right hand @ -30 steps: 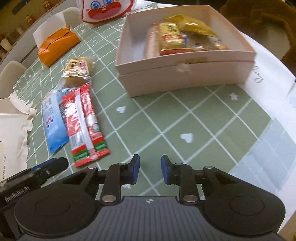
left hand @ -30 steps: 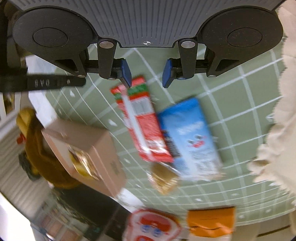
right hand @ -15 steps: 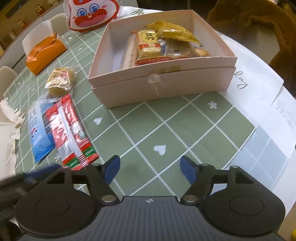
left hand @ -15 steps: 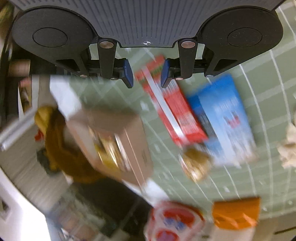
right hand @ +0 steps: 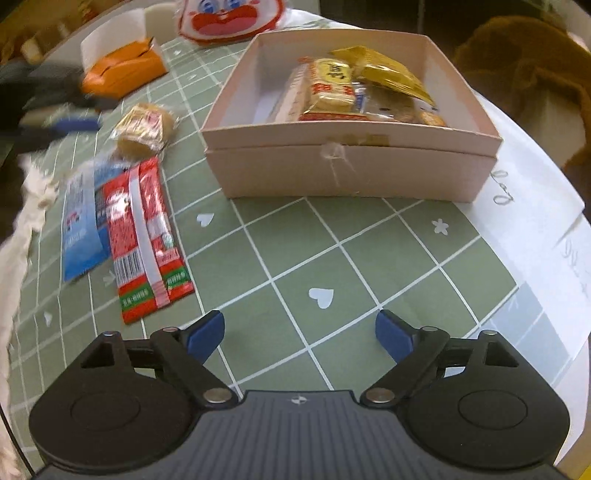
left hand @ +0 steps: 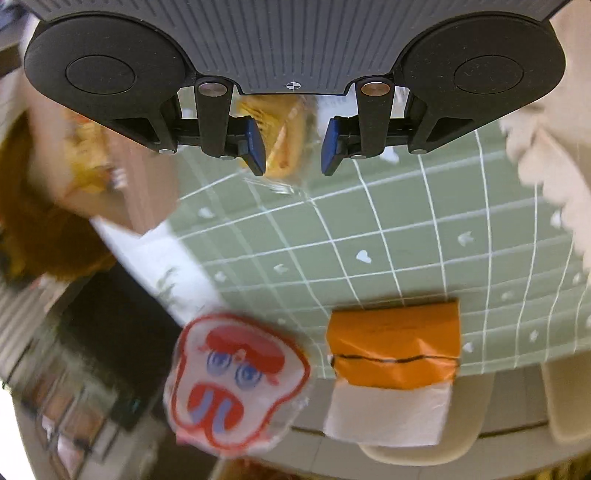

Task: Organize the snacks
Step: 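Withdraw both tools from the box toward the remaining snacks, then grasp the clear-wrapped small bread packet with the right tool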

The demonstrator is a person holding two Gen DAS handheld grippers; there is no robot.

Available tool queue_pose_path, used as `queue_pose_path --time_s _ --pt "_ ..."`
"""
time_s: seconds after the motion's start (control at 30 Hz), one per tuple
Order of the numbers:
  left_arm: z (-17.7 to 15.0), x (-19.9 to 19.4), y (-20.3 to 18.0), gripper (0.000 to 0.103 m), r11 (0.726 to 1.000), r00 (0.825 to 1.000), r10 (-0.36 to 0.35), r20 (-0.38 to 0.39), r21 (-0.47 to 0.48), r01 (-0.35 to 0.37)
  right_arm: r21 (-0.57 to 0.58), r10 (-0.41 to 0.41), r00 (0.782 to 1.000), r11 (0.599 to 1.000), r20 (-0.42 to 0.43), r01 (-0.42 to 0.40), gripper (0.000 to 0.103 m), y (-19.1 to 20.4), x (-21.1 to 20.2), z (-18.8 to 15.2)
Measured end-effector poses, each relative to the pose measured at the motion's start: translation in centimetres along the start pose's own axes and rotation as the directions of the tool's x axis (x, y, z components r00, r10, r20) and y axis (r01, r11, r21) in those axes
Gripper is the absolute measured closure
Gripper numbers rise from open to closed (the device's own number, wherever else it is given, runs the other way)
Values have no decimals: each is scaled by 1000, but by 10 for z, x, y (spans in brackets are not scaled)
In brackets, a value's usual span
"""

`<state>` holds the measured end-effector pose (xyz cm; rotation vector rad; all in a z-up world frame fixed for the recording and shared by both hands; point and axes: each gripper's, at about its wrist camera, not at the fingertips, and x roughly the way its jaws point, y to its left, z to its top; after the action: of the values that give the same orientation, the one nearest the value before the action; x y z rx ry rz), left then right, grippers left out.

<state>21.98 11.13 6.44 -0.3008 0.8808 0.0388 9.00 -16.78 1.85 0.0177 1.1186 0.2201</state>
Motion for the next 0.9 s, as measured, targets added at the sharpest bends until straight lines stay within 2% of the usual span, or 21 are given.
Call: queue_pose_path --time_s 0.07,0.2,0.27,0.37,0.47,0.67,0.77,0.9 --pt "-1 18 -4 60 999 998 -17 -55 31 19 -12 3 1000 1000 6 -3 11 1 0 -2" --pt "-16 19 -12 61 994 998 -50 -36 95 53 5 -9 1000 1000 17 9 4 -3 2 -4" --pt "-28 12 -14 63 991 998 -62 -31 117 66 11 -22 1000 1000 21 22 3 -4 2 -3" --pt "-51 -4 -4 75 987 989 -141 -50 74 145 12 -33 999 999 18 33 3 -2 3 -3" --pt "-72 -22 5 84 981 981 -182 -68 56 186 14 -15 1000 1000 3 15 4 0 2 -2" --pt "-109 -49 17 85 976 967 -208 -149 35 215 38 75 997 996 22 -76 4 18 -4 16" --pt "-116 -64 28 84 979 968 -200 -149 15 205 40 93 996 995 15 -94 4 34 2 22" --pt "-121 -77 32 82 986 978 -146 -151 61 156 -13 73 997 997 40 -73 5 67 3 37"
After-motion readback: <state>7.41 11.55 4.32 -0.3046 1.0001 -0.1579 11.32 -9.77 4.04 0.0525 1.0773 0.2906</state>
